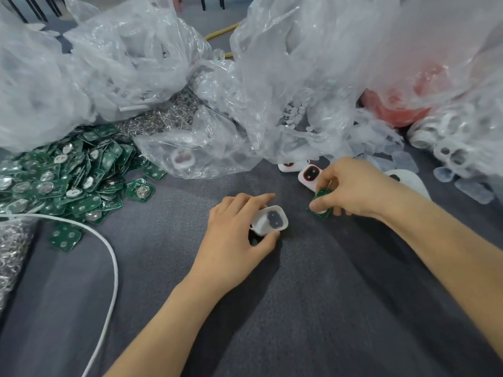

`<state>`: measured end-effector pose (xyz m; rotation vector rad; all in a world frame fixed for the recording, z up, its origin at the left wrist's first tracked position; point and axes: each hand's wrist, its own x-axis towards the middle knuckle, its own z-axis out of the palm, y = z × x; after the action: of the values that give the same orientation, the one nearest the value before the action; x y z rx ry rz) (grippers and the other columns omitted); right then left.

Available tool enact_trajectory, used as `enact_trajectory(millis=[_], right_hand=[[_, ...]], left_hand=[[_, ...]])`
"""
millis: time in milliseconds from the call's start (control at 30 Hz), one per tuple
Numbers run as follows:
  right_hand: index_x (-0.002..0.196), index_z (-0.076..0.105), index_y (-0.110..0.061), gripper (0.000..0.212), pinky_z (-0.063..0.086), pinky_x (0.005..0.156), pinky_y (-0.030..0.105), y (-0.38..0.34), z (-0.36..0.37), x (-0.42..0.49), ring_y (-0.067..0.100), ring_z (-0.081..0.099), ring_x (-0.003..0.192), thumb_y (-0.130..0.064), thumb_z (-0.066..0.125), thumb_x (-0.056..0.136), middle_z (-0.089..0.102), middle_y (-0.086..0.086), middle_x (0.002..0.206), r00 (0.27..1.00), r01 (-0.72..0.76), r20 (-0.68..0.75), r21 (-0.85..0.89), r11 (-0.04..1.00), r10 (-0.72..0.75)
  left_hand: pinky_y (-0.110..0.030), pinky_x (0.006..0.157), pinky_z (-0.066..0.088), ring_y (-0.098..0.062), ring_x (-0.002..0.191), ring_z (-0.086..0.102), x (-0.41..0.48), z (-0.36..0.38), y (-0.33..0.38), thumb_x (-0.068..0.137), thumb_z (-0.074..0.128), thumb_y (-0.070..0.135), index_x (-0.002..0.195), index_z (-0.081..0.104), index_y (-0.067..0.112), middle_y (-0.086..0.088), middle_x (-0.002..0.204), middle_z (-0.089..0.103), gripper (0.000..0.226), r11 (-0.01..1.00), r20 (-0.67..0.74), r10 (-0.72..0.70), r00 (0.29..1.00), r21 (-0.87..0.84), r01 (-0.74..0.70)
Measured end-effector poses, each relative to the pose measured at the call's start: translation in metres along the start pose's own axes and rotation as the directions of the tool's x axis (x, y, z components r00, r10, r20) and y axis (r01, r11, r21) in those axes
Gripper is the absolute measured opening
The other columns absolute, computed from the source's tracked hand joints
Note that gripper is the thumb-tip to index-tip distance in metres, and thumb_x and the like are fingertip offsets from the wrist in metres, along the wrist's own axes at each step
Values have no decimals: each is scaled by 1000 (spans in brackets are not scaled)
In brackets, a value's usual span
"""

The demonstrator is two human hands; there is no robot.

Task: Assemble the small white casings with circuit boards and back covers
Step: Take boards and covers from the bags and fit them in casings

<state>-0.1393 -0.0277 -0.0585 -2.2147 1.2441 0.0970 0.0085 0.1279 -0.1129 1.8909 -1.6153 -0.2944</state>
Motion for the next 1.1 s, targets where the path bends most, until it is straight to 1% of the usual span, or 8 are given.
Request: enact_trajectory(millis=[167,367,500,733,833,900,967,1100], right_hand=[[81,70,-9,22,50,55,22,-7,-2,2,13,65,55,-28,79,76,70,8,65,997,-66,29,-83,994,69],[95,66,-5,31,52,73,31,-17,0,-5,23,65,77,-32,74,80,65,8,74,999,-42,16,-225,973,47],[107,59,-4,38,47,80,34,-21,4,-11,27,58,95,-34,68,86,62,13,101,1000,-29,-11,-314,949,27],[117,44,-11,25,37,68,29,-18,41,-31,26,59,97,-20,54,96,56,8,111,958,66,-221,-447,892,-182],[97,54,-18,21,39,68,28,-4,28,-35,21,59,85,-27,69,86,62,3,92,935,103,-331,-92,990,-128],[87,60,-19,18,45,57,23,-1,19,-36,14,62,64,-24,75,79,67,1,74,903,165,-426,215,962,-60],[84,64,-18,11,46,48,17,-2,19,-37,10,61,48,-14,74,80,68,4,62,918,244,-397,523,817,-20],[86,69,-10,14,53,54,21,-11,32,-34,22,69,58,3,63,86,70,9,76,978,200,-209,897,393,-21]], left_hand=[[-26,100,27,-6,109,43,-1,1,-1,85,69,33,128,54,31,15,111,52,46,1000,8,0,1000,3,0],[-26,99,28,-7,108,43,-1,1,-1,85,69,34,127,56,30,14,111,53,44,1000,14,-10,1000,2,10],[-25,97,27,-8,106,45,-1,1,-1,84,71,32,126,57,30,13,110,54,44,1000,5,-9,1000,4,9],[-25,98,27,-8,107,46,-2,3,-2,83,72,30,125,57,29,15,109,54,45,1000,-9,-9,1000,-15,9],[-27,100,29,-7,108,46,0,2,-2,81,73,33,128,55,31,19,109,56,50,999,-4,-23,1000,-42,22],[-28,101,30,-3,109,44,2,1,-3,78,74,36,130,51,34,22,109,59,57,996,14,-40,999,-74,41],[-29,102,31,0,108,44,2,1,-3,75,76,40,133,48,36,24,111,59,64,994,52,-43,998,-95,48],[-12,93,38,3,109,53,2,-4,-6,78,74,39,132,43,45,23,115,57,62,971,55,-53,997,-230,64]])
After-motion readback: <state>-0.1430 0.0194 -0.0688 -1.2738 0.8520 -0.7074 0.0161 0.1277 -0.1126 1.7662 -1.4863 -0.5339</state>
